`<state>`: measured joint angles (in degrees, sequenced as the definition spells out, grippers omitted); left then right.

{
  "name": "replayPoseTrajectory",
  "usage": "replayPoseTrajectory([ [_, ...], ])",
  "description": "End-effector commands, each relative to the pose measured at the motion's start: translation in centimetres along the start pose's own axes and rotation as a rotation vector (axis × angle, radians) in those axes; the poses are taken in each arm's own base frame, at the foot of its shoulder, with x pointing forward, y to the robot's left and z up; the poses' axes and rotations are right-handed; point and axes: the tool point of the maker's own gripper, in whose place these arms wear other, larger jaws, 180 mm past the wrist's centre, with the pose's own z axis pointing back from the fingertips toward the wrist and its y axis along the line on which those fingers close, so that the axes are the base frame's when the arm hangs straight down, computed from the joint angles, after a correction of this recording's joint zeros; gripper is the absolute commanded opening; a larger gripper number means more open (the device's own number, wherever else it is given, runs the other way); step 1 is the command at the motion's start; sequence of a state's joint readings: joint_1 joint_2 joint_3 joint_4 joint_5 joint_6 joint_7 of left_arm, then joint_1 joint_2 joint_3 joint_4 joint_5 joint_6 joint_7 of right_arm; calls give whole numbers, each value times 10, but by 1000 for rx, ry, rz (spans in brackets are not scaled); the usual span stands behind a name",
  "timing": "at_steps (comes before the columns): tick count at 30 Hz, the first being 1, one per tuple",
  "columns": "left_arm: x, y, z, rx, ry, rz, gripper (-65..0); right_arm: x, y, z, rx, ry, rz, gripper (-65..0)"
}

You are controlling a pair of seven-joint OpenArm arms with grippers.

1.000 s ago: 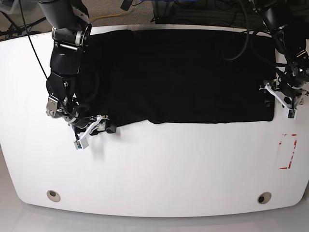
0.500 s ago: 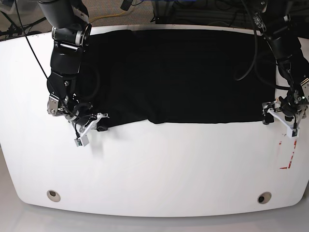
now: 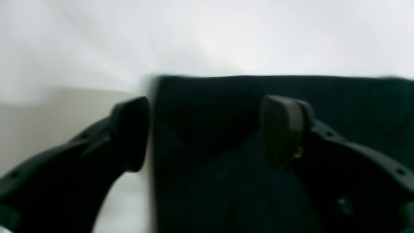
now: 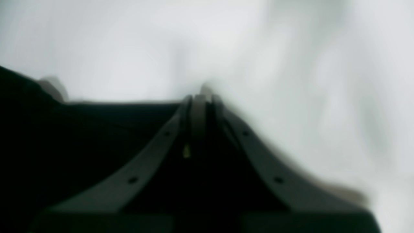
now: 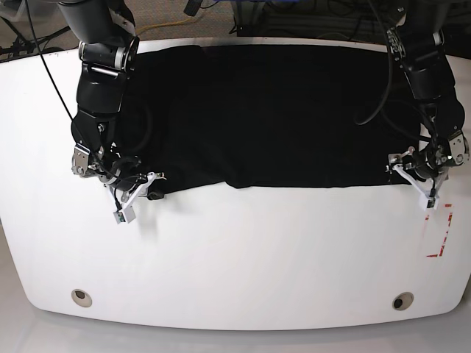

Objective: Fold the T-shirt properly
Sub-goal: 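Move both grippers to the shirt's hem corners and pinch them, then fold the hem over toward the collar with both grippers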

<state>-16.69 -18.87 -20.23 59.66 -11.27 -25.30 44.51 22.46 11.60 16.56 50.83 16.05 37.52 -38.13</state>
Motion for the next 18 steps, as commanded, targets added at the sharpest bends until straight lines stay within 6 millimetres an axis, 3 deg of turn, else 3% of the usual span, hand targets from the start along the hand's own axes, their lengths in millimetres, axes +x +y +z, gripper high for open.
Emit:
replayPoseTrajectory([
  [1,20,3,6,-1,-48,-25,-244,19,-5,6,-12,-30,23,-650],
  [5,23,2,5,-5,-75,-29,-378,19,-6,7,-15,-30,24,-650],
  [11,24,-5,3,-15,-80,-63,-404,20,-15,12,-32,-30,32,-650],
  [15,26,-3,4,-12,-85,-63,-619,36,-15,22,-50,-49,79,-650],
  [16,26,-4,4,-13,-88,-65,-650,41,-14,25,-54,-55,95,-650],
  [18,28,-5,5,-16,-94,-68,-650,47,-12,29,-60,-60,112,-650],
])
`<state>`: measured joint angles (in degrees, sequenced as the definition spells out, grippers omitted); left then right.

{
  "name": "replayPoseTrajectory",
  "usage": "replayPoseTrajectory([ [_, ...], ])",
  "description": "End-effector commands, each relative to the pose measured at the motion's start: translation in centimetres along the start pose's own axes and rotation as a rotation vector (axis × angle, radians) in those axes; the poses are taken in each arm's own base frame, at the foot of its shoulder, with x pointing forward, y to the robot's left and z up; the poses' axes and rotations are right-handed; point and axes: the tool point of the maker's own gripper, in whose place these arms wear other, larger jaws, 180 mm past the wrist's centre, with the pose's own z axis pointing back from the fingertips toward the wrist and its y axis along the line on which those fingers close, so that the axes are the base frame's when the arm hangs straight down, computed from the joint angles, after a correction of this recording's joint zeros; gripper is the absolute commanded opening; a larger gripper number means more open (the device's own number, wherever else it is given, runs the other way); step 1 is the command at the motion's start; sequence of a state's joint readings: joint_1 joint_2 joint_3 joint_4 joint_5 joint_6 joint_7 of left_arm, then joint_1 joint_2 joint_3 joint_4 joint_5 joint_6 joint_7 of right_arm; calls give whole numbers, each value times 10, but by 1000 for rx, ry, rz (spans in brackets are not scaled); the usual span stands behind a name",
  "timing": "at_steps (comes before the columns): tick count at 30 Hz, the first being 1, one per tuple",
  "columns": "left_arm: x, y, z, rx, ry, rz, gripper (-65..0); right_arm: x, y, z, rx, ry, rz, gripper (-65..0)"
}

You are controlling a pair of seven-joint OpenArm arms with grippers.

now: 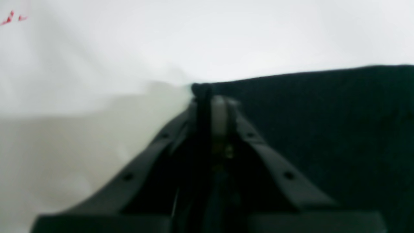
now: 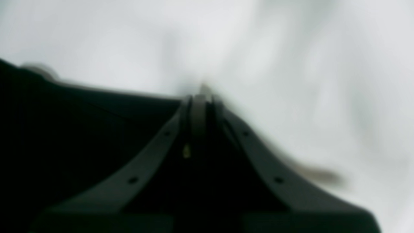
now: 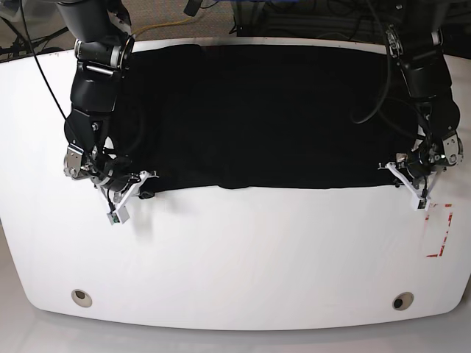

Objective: Fold the T-shirt properly
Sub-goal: 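Fold the hem over toward the collar with both grippers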

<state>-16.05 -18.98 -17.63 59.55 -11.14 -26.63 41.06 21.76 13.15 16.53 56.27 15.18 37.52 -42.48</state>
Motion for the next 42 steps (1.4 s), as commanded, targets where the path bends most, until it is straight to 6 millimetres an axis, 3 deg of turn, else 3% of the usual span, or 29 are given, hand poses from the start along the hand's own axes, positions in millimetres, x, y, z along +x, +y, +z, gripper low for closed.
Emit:
replayPoseTrajectory([
  [1,27,8,8,14,-67,-13,-640,40,-3,14,-15,-93,45,-650],
  [4,28,5,8,6,-71,-11,-650,46,-3,17,-20,-107,59,-650],
  [7,50,2,20,19,-133,-51,-650,55,-2,24,-33,-114,87,-650],
  [14,71,-16,51,38,-238,-156,-650,72,-7,62,-123,-93,218,-650],
  [22,63,-31,74,54,-248,-236,-650,72,9,99,-203,-83,358,-650],
  [28,42,-38,85,57,-232,-276,-650,49,22,115,-224,-77,415,-650],
  [37,6,-18,104,72,-181,-309,-650,-6,20,149,-291,-4,405,-650],
  [42,-14,-10,109,77,-142,-306,-650,-35,26,156,-262,13,338,-650],
])
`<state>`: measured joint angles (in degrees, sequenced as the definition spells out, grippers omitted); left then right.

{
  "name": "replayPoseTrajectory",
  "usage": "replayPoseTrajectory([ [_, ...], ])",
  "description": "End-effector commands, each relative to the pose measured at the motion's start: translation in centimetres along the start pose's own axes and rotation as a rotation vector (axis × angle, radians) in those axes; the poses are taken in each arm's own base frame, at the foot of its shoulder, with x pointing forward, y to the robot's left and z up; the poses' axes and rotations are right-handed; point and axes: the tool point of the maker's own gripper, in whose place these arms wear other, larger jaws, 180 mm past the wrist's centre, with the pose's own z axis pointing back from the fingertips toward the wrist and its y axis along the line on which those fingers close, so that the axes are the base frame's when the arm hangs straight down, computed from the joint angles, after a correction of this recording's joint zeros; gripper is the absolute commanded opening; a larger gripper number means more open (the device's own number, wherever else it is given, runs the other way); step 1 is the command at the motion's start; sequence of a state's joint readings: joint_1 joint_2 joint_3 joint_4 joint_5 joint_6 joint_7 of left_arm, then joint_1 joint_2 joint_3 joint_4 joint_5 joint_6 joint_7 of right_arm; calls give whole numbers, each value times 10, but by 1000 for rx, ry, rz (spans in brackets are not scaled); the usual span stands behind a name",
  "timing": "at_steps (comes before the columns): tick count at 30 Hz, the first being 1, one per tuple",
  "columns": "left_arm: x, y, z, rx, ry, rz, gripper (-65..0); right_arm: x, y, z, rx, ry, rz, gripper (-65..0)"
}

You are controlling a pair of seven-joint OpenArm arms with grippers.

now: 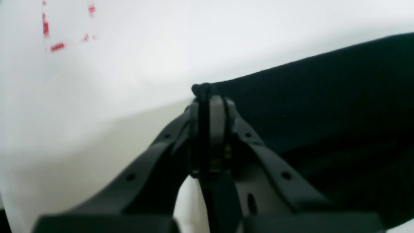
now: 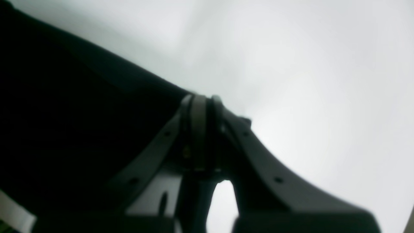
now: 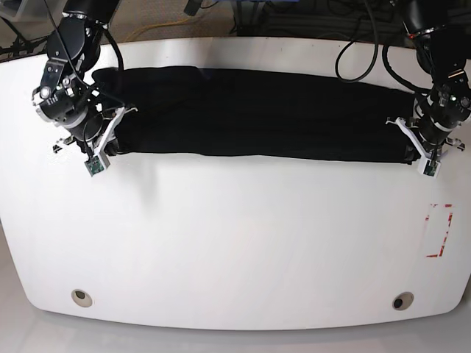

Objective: Fold the T-shirt properly
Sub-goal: 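Fold the hem over toward the collar with both grippers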

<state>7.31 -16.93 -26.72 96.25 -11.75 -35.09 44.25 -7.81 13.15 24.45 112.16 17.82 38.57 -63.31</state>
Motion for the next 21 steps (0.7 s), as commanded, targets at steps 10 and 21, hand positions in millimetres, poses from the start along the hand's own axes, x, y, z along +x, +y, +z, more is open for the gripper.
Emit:
replayPoseTrajectory([
  [10,-17,10,25,25,32,-62,-650,-45,23,24,110,30,-139,-650],
  [21,-56,10,27,20,204,-53,-282,-70,20,27,106,80,-196,-246],
])
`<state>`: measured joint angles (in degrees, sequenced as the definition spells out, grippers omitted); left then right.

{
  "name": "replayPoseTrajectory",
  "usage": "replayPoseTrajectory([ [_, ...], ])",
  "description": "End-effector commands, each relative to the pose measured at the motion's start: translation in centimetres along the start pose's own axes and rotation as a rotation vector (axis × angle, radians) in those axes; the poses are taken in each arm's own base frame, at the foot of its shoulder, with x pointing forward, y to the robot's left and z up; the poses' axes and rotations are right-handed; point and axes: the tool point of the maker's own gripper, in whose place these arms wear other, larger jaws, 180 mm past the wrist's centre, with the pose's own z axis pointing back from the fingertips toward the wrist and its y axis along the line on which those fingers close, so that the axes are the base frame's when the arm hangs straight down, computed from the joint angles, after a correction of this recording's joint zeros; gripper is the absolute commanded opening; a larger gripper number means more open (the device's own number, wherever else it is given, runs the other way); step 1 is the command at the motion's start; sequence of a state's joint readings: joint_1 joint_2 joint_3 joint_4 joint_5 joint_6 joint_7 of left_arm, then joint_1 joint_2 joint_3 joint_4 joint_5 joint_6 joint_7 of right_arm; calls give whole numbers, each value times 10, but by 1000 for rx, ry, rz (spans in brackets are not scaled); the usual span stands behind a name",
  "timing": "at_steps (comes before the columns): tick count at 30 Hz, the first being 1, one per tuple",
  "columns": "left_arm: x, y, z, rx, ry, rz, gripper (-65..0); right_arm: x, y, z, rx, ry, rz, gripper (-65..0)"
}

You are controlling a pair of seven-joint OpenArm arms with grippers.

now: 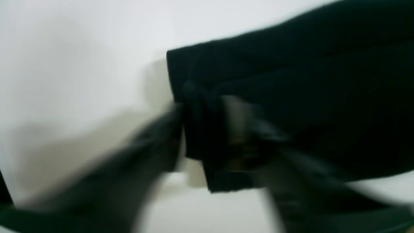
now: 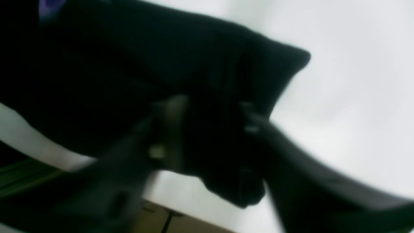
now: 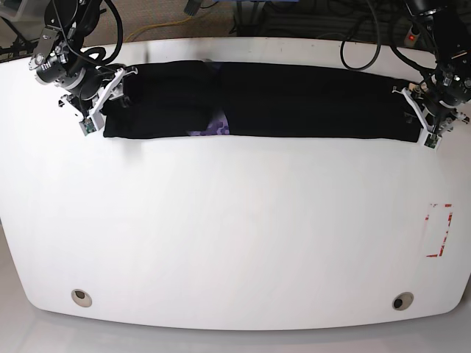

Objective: Fold the T-shirt properly
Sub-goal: 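Fold the hem over toward the collar with both grippers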

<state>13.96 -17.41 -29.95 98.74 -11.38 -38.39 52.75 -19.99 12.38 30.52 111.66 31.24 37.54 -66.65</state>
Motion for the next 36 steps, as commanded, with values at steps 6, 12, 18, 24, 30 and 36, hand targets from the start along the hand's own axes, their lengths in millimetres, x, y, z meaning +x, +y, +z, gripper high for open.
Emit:
replayPoseTrajectory([
  [6,21,15,15,38,-73,-14,-207,13,-31,29,-80,-97,-40,-106],
  [12,48,23,41,11,-235,67,-225,40,-5,34,86,-250,-96,-140],
  [18,36,25,43,-56,-206,179,-224,39,25,17,213,-232,-113,-211],
  [24,8,24,25,-138,-157,325,-222,8,45,-16,320,-123,-192,-277],
  [30,-6,22,19,-173,-144,395,-171,-18,36,-34,331,-82,-303,-281],
  [36,-24,21,9,-196,-98,446,-136,-27,28,-40,258,-22,-235,-281],
])
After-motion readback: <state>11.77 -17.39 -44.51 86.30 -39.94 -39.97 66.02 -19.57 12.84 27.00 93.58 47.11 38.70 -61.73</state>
